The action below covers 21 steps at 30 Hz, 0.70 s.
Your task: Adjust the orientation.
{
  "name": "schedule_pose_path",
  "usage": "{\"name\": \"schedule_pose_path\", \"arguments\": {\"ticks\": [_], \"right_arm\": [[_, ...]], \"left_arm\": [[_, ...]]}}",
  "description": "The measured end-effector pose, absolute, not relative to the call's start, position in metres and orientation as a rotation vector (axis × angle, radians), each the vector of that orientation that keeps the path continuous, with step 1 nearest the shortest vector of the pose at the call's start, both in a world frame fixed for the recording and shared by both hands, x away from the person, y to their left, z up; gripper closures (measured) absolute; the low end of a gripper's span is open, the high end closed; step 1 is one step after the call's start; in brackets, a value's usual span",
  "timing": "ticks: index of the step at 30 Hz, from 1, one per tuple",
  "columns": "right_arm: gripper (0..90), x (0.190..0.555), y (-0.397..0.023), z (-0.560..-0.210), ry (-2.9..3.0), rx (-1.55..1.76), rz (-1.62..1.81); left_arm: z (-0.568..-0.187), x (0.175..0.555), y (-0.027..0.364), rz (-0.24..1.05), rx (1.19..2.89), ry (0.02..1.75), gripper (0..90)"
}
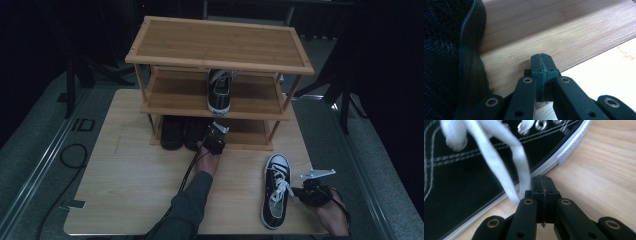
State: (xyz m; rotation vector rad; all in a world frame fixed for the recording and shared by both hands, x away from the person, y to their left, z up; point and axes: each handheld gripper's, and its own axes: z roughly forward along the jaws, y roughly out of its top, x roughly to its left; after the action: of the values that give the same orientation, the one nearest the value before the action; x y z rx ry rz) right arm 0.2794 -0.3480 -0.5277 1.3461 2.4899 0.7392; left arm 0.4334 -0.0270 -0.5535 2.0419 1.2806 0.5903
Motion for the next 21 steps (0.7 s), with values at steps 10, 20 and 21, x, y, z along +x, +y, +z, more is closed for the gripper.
{"name": "schedule_pose_path", "arguments": {"ticks": [10,20,21], "right_arm": [[90.0,0.281,-0.346,-0.532,2.491,1.344,0.734],[90.0,0.297,-0.341,-0.532,2.445,1.366,0.722],[90.0,0.298,-0.340,-0.532,2.442,1.368,0.725]], "left_arm": [[-0.554,0.433,-0.027,0.593,2.041,1.281,89.9],[-0.554,0.433,-0.027,0.596,2.038,1.281,89.9],[-0.554,0.433,-0.027,0.598,2.038,1.281,89.8]]}}
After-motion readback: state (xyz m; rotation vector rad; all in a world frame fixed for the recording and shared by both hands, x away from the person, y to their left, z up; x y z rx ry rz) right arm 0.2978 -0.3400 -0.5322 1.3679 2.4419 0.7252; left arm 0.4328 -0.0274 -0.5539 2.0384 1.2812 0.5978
